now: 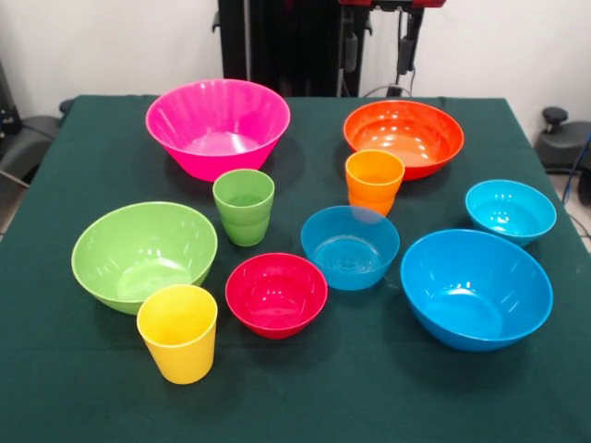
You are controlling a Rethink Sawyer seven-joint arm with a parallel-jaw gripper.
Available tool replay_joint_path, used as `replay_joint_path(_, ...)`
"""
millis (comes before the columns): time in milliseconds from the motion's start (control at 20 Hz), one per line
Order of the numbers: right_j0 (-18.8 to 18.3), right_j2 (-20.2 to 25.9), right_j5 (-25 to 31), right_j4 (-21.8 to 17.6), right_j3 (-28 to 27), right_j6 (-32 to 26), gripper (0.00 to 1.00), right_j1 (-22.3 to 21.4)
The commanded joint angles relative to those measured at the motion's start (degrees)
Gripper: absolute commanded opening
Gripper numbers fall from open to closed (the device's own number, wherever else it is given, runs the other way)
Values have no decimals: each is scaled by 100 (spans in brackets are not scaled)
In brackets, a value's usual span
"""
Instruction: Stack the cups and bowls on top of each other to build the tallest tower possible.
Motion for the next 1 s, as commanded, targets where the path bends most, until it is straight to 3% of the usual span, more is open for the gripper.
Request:
replay_joint_path(50, 81, -30, 197, -220, -95, 311, 100, 161)
replay_joint_path(1000, -42, -113, -625, -411, -47, 195, 100, 609)
